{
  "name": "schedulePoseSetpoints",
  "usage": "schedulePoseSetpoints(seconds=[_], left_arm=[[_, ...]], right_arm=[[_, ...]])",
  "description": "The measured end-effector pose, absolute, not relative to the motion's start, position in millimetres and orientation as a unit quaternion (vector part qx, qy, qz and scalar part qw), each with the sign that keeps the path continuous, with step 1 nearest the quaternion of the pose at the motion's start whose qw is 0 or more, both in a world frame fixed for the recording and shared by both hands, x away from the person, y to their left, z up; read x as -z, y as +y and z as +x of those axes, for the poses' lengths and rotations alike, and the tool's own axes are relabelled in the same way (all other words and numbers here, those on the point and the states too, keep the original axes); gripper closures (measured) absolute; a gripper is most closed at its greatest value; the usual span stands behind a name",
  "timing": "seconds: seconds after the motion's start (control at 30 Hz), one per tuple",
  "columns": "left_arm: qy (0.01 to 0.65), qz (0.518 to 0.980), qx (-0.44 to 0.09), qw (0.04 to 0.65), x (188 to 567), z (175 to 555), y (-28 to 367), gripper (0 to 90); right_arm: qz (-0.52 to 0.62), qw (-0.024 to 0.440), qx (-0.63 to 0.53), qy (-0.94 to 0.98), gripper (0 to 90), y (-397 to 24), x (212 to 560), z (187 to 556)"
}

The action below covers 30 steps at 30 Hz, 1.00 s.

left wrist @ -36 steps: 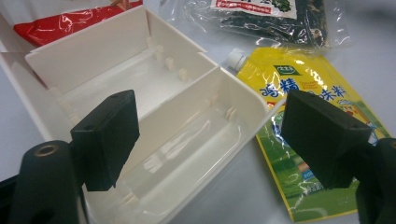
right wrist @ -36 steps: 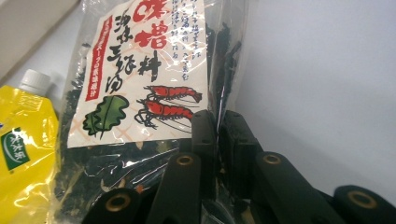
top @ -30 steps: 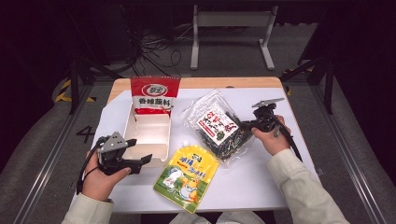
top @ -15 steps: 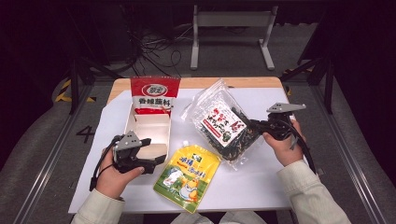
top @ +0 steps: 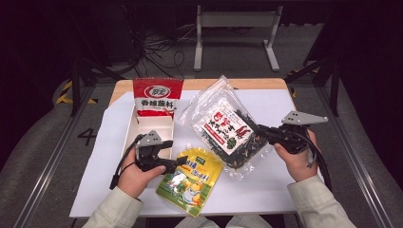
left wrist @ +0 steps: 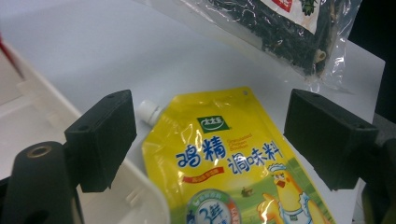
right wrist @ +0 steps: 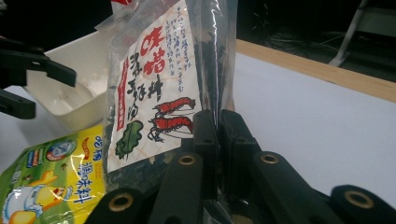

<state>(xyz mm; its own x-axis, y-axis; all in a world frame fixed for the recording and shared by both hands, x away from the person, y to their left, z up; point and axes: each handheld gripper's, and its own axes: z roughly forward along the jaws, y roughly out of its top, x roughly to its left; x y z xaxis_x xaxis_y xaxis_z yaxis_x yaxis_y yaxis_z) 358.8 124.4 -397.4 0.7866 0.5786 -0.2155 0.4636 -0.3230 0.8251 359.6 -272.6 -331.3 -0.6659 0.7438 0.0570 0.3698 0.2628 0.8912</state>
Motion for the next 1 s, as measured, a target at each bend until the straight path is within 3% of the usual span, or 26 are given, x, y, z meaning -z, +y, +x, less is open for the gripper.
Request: schedulePoseSetpoints(seconds=[0.6,0.8,0.93,1.0], left_arm=[[0.293,0.812,-0.014,0.504,403.2,358.4,74.6,21.8],[0.287,0.801,0.007,0.525,400.6,358.1,72.8,31.2],[0.299,0.781,0.027,0.547,396.2,361.2,79.6,46.1],[0.3,0.775,0.013,0.556,393.6,361.8,82.8,47.9]], right_arm=[[0.337,0.197,-0.531,0.752,84.6,-256.1,328.1,335.3],[0.329,0.188,-0.539,0.752,84.4,-249.2,331.2,333.0],[0.327,0.181,-0.536,0.757,83.7,-244.5,337.6,334.5],[0.326,0.181,-0.536,0.757,83.7,-244.2,338.8,334.7]])
